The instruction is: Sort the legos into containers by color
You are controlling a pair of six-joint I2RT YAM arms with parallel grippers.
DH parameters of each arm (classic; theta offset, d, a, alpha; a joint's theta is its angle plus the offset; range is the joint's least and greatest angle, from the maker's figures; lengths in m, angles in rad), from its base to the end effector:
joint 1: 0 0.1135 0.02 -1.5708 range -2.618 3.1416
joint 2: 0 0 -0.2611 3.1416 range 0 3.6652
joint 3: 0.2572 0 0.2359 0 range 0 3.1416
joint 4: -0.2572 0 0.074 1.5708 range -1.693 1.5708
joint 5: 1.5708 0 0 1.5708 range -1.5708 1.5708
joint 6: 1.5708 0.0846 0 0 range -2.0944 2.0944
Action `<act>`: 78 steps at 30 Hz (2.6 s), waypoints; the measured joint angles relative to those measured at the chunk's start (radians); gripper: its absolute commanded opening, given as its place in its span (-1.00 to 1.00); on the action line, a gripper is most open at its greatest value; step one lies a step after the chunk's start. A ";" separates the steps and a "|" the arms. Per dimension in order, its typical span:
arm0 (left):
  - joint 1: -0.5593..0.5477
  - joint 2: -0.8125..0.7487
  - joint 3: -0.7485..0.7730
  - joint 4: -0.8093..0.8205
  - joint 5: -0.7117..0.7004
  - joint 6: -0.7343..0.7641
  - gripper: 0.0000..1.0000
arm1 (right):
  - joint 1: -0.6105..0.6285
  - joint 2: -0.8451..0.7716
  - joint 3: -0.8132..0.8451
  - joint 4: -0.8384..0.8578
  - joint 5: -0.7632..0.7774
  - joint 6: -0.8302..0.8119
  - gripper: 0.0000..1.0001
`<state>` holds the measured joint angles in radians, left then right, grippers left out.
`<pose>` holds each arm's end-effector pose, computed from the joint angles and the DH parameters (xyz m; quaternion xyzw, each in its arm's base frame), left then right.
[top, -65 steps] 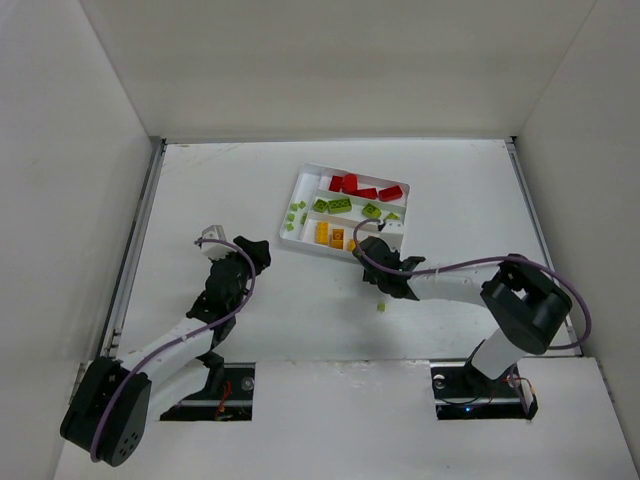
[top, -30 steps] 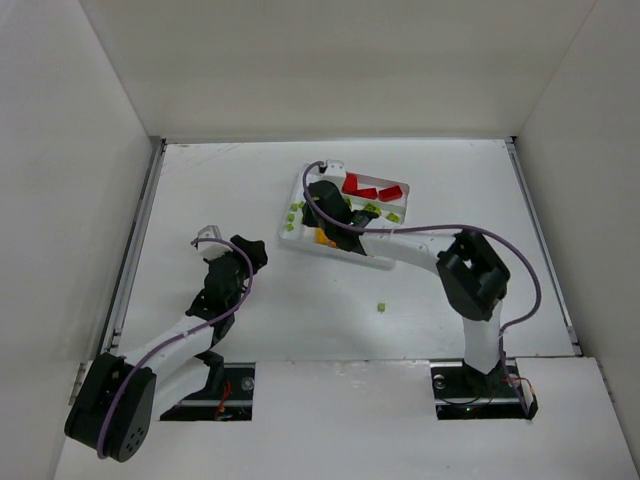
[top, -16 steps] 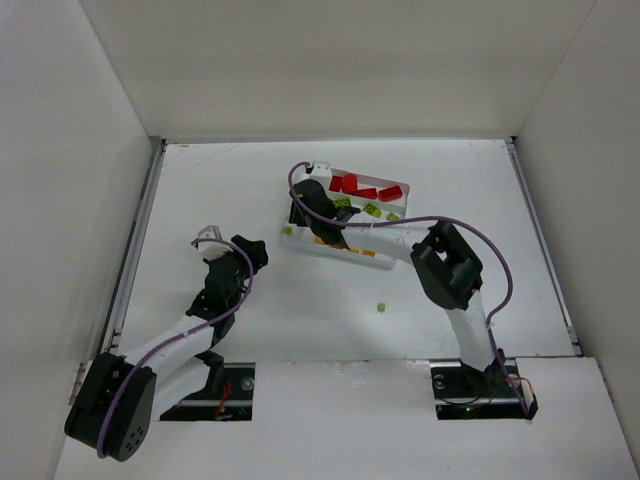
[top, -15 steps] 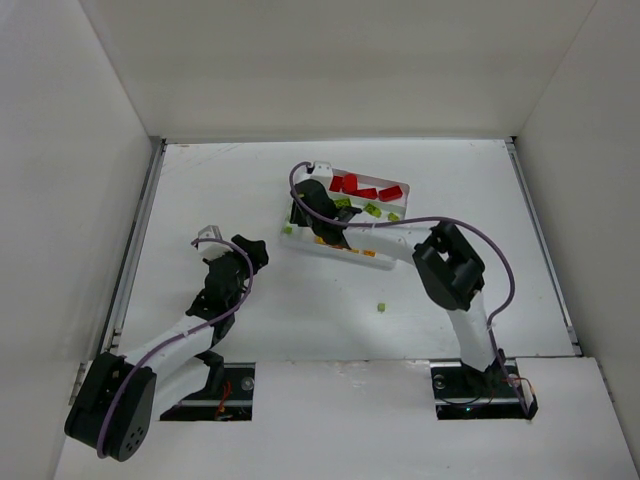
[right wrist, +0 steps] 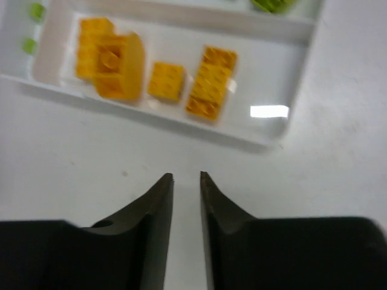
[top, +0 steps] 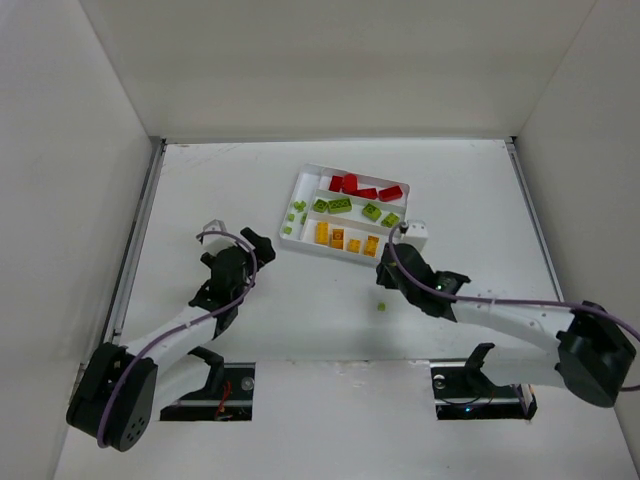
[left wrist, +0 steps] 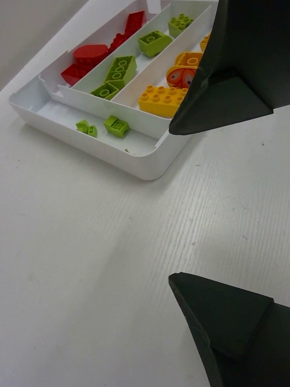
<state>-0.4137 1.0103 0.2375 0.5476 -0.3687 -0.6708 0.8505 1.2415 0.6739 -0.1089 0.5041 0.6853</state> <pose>0.2279 -0.0667 0.1842 -0.2118 0.7478 -0.1934 0.5987 0.2125 0.1802 0.1958 0.0354 0.8791 0.1291 0.4574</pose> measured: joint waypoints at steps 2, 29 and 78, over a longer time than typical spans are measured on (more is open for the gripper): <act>-0.007 0.009 0.024 -0.032 -0.009 0.008 1.00 | 0.010 -0.071 -0.065 -0.083 0.011 0.045 -0.04; -0.168 0.064 0.140 -0.200 -0.320 0.079 1.00 | 0.179 0.118 -0.047 -0.249 -0.009 0.192 -0.63; -0.066 0.061 0.203 -0.412 -0.316 -0.067 1.00 | -0.011 0.874 0.938 0.130 -0.077 -0.196 -0.14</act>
<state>-0.4797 1.0714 0.4400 0.1356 -0.6846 -0.7376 0.8391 2.1151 1.6119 0.0208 0.4274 0.4896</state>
